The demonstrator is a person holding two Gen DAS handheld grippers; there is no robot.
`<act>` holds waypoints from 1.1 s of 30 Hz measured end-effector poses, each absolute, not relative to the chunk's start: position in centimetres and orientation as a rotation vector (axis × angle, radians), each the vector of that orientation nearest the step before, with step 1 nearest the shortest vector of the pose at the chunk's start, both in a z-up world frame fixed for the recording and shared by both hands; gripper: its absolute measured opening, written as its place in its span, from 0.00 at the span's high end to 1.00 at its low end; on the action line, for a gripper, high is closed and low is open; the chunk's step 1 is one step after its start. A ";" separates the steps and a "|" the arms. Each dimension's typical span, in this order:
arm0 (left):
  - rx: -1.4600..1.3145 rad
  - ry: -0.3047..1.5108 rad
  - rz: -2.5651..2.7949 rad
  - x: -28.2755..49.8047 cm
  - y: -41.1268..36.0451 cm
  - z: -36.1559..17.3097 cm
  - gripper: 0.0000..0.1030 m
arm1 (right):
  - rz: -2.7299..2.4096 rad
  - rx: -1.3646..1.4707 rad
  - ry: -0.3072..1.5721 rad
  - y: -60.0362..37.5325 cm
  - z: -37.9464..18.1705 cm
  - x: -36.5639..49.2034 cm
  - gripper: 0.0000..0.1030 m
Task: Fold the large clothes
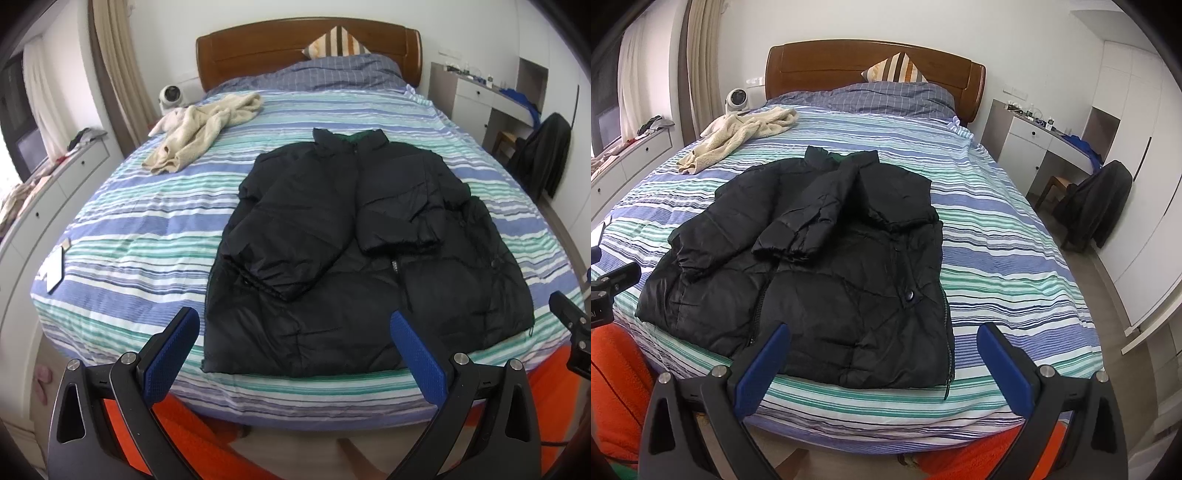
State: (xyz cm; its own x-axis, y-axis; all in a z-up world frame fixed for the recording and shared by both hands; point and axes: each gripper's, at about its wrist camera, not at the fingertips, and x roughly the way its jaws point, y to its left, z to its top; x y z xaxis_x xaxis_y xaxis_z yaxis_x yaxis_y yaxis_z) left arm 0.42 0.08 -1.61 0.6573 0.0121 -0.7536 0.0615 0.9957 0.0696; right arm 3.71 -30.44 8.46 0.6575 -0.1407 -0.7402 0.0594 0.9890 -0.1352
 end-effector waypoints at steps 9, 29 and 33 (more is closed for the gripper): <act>0.099 0.853 -0.029 0.2 0.0 -1.6 0.00 | -0.113 -0.101 0.849 -30.4 8.4 3.7 0.01; 0.108 0.848 -0.027 -0.2 -0.3 -1.7 0.00 | -0.122 -0.095 0.855 -30.5 8.3 3.1 0.01; 0.110 0.848 -0.027 -0.2 -0.3 -1.7 0.00 | -0.125 -0.094 0.855 -30.5 8.2 3.1 0.01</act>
State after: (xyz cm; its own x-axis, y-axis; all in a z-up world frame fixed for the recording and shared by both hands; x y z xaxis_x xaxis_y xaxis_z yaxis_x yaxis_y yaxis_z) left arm -0.23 -0.30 -1.71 0.6614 0.0199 -0.7497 0.0680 0.9939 0.0864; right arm 3.06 -30.53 8.23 0.6496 -0.1476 -0.7458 0.0724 0.9885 -0.1325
